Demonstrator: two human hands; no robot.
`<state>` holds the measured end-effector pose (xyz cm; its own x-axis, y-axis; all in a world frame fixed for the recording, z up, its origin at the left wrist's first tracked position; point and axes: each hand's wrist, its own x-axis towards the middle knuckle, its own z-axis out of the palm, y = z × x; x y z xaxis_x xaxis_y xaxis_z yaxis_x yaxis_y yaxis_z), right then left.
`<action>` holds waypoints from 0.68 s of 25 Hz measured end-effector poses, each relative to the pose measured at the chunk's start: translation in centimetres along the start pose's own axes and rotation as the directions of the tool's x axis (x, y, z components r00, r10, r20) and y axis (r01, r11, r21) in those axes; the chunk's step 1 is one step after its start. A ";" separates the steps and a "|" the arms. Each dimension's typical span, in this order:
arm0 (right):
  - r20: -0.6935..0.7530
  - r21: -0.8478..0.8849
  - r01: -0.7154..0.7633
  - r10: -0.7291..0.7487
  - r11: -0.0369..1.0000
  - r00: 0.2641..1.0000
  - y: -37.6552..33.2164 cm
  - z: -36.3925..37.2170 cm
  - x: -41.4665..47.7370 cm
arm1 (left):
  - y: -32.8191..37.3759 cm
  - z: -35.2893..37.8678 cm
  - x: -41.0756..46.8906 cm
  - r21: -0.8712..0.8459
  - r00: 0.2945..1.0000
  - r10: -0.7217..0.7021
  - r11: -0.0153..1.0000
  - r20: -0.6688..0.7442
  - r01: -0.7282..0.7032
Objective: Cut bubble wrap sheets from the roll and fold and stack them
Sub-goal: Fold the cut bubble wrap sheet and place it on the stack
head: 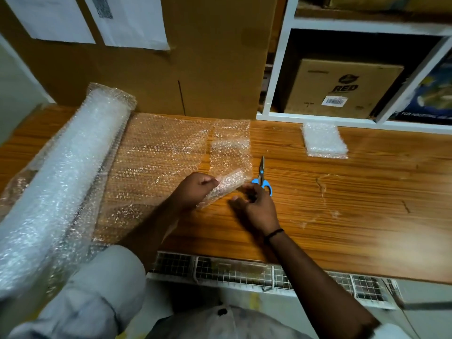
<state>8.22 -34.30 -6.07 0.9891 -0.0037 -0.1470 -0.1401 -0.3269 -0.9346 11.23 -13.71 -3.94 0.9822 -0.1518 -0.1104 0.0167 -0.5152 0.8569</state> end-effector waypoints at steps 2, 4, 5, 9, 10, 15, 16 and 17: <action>-0.013 0.019 -0.007 0.007 1.000 1.000 -0.1 -0.6 -0.3 | 0.3 0.4 -0.4 0.010 0.999 -0.023 1.000 0.030 0.023; 0.022 0.061 0.022 -0.024 0.998 0.999 0.2 -1.0 -0.2 | 0.5 0.6 -0.7 0.018 0.999 -0.035 0.999 0.041 0.035; 0.029 0.052 0.040 -0.042 0.998 0.999 0.3 -1.2 -0.5 | 0.5 0.8 -0.9 0.017 0.998 -0.049 0.999 0.044 0.048; -0.020 0.122 0.043 -0.041 0.992 0.999 0.9 -1.3 -1.1 | 0.7 1.4 -1.4 0.070 0.999 -0.031 0.997 0.030 0.029; -0.033 0.151 0.025 -0.020 0.988 0.999 1.2 -1.5 -1.2 | 0.9 1.7 -1.7 0.078 1.000 -0.020 0.997 0.007 0.020; 0.011 0.294 -0.124 0.127 0.948 0.992 1.4 -1.6 -2.8 | 0.3 2.2 -2.5 0.214 0.996 -0.074 0.975 0.048 0.062; -0.004 0.322 -0.131 0.140 0.938 0.990 1.6 -1.6 -3.3 | 0.0 2.1 -2.3 0.321 0.994 -0.070 0.946 0.086 0.039; -0.017 0.332 -0.139 0.153 0.933 0.988 1.6 -1.8 -3.9 | -0.1 1.9 -2.0 0.448 0.989 -0.065 0.894 0.133 -0.002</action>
<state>4.17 -36.49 -6.42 0.9566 -0.0693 -0.2830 -0.2831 0.0094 -0.9591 8.89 -14.97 -4.78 0.9455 -0.2290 -0.2316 -0.0706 -0.8382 0.5407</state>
